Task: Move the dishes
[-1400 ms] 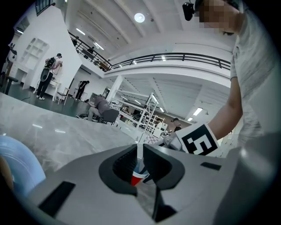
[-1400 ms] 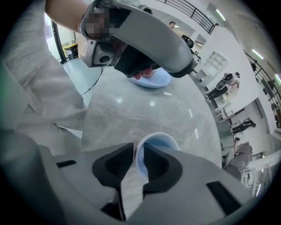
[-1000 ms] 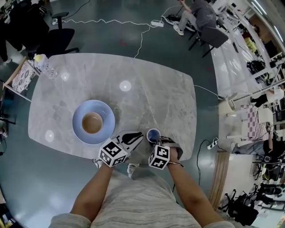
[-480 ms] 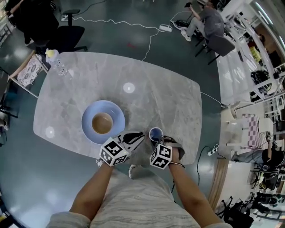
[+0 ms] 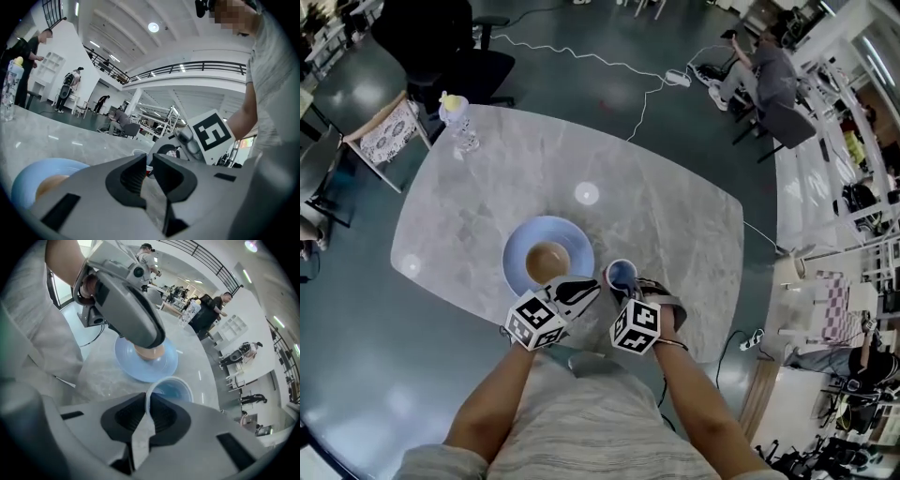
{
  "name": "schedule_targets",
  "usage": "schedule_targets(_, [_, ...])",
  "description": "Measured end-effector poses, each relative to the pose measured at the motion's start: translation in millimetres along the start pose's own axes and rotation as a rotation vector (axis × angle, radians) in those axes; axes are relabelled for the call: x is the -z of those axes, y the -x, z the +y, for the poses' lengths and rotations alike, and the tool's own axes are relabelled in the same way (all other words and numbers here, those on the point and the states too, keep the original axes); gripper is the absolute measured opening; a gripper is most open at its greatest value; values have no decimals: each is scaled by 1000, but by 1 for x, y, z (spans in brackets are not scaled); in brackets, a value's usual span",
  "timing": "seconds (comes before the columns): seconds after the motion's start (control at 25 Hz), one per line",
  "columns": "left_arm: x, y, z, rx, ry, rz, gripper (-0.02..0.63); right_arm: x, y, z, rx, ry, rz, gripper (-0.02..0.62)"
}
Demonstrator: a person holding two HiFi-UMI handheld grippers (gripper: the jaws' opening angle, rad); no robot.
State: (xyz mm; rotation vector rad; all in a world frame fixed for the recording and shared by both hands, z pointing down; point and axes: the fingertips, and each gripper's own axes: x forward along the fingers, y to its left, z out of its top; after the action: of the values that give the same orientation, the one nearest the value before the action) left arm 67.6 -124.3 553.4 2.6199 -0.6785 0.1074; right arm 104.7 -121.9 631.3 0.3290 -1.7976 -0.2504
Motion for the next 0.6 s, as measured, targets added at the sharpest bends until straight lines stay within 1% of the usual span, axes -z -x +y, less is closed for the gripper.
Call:
schedule_targets(0.32, [2,51,28,-98,19,-14,55,-72,-10,-13,-8,111,-77,44])
schedule_targets(0.6, [5,95,53,-162,31,-21,54,-124,-30,-9,-37,178,-114,44])
